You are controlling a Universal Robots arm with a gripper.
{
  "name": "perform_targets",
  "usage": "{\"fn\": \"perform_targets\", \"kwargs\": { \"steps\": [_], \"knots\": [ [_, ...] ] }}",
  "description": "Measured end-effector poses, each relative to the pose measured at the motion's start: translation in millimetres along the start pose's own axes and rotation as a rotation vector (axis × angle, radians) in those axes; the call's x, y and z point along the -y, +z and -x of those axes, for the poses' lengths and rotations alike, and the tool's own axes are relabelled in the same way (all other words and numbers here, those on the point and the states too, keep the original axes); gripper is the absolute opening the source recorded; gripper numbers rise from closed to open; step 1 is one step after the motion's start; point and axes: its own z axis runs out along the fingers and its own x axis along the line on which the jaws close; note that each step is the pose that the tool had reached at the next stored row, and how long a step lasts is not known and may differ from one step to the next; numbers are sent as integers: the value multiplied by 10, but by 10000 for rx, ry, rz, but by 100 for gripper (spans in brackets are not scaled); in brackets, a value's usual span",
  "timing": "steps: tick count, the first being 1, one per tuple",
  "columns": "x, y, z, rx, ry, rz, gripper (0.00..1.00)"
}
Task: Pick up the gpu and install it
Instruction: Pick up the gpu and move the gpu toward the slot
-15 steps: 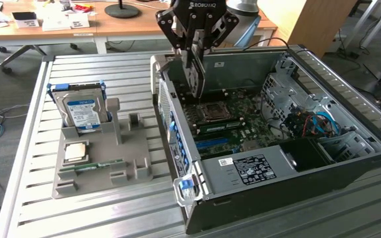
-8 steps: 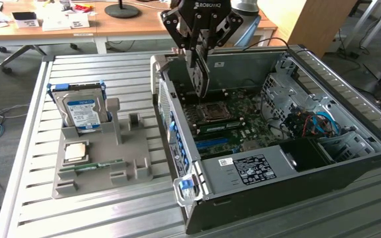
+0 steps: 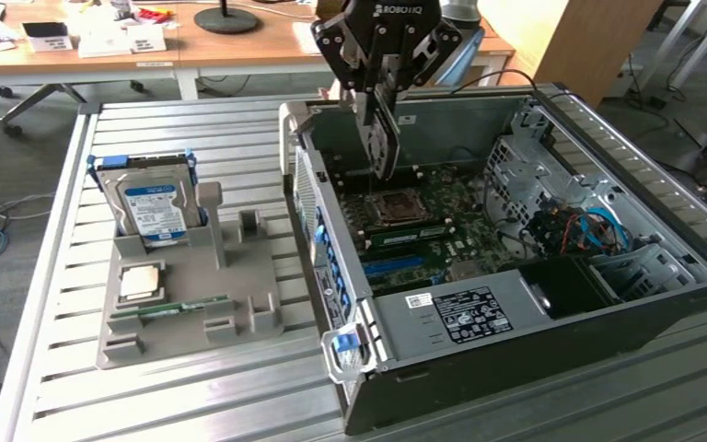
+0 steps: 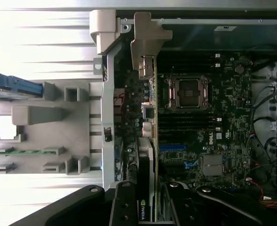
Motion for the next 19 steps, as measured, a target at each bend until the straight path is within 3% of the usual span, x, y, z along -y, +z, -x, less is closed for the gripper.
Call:
{"fn": "perform_targets", "kwargs": {
  "steps": [19],
  "knots": [
    [-14, 4, 159, 0, 1, 0, 27]
  ]
}}
